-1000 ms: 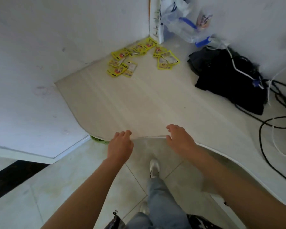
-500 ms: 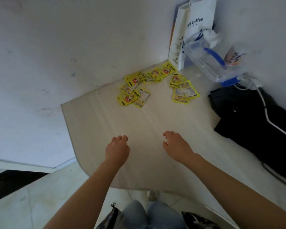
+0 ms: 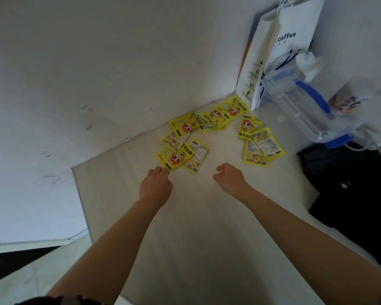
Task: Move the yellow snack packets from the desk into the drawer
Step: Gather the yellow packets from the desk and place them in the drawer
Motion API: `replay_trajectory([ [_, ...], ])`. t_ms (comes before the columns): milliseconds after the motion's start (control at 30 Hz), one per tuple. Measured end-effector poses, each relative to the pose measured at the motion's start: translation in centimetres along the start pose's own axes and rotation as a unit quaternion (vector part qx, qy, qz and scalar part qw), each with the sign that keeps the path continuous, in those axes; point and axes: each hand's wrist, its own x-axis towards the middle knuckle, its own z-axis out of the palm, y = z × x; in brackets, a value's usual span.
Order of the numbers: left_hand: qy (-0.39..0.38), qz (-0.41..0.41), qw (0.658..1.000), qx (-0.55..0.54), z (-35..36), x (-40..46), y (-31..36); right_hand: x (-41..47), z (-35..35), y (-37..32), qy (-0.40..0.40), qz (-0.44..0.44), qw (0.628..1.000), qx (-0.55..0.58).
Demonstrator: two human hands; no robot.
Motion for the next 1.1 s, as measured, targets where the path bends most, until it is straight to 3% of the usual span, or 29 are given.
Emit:
replay_trajectory([
  [400, 0.004, -0.032, 0.998, -0.053, 0.3, 9.5, 0.5, 8.7, 1.7, -5.7, -0.004, 0.072, 0.997, 0.037],
  [633, 0.032, -0.043, 0.995, -0.086, 1.7, 9.9, 0.6, 10.1, 3.5, -6.7, 0.044, 0.047, 0.997, -0.037],
  [1100, -0.012, -0.065, 0.992, -0.105, 2.3, 6.4, 1.8, 7.5, 2.5, -4.2, 0.028, 0.026, 0.996, 0.084],
])
